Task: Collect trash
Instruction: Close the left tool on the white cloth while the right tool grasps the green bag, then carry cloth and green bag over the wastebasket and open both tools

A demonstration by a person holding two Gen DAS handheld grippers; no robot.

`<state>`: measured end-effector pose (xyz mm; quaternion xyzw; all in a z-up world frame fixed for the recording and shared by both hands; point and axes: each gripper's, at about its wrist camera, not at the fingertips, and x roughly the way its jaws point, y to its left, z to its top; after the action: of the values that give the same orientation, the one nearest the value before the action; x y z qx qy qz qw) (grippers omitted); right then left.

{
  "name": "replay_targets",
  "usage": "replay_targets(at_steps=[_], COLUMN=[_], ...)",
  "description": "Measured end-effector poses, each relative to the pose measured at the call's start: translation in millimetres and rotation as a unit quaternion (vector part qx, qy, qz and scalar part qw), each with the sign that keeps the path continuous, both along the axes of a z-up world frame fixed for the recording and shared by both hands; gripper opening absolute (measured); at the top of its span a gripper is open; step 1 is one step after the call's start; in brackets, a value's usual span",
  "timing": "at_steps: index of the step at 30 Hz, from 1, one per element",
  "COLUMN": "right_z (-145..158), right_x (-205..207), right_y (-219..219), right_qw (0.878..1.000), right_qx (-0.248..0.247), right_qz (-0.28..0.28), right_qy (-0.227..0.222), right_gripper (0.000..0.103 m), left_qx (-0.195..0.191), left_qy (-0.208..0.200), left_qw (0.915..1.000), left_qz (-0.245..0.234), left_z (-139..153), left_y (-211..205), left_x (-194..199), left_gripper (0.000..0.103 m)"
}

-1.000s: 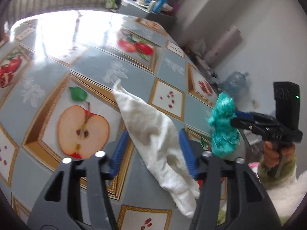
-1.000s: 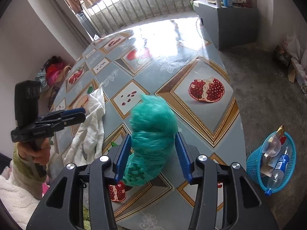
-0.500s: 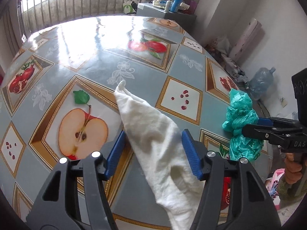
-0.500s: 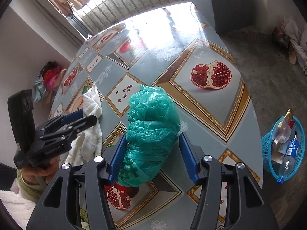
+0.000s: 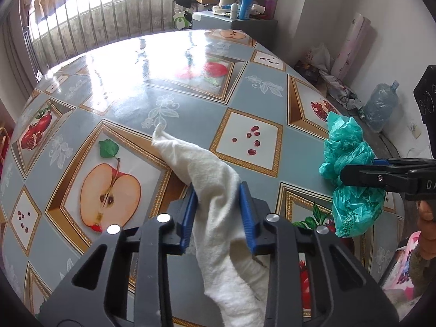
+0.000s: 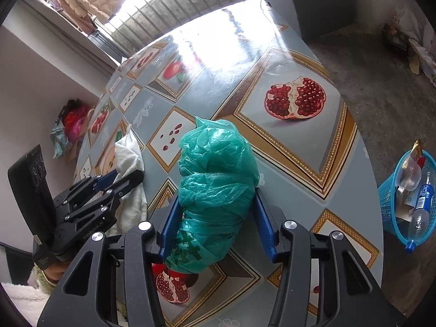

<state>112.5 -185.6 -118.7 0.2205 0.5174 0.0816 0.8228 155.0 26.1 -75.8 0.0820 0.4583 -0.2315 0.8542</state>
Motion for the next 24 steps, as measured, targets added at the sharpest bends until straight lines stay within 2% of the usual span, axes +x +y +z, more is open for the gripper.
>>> replay_targets(at_steps=[8, 17, 21, 24], right_z=[0.1, 0.5, 4.0, 12.6], right_x=[-3.9, -8.0, -9.6, -12.9], right_y=[-6.6, -11.7, -15.3, -19.2], right_qw=[1.000, 1.000, 0.999, 0.998], right_qx=[0.001, 0.008, 0.023, 0.045], right_qz=[-0.007, -0.009, -0.008, -0.012], right_qy=[-0.005, -0.012, -0.025, -0.044], right_gripper=[0.048, 0.047, 0.046, 0.046], left_qx=[0.015, 0.023, 0.017, -0.001], left_qy=[-0.014, -0.021, -0.026, -0.036], left_qw=[0.9998, 0.9995, 0.9995, 0.9992], left_qz=[-0.007, -0.007, -0.008, -0.021], left_z=[0.3, 2.6, 8.1, 22.1], left_y=[-4.6, -7.7, -5.5, -5.1], left_x=[-3.7, -4.9, -5.4, -7.2], left_gripper=[0.018, 0.013, 0.010, 0.010])
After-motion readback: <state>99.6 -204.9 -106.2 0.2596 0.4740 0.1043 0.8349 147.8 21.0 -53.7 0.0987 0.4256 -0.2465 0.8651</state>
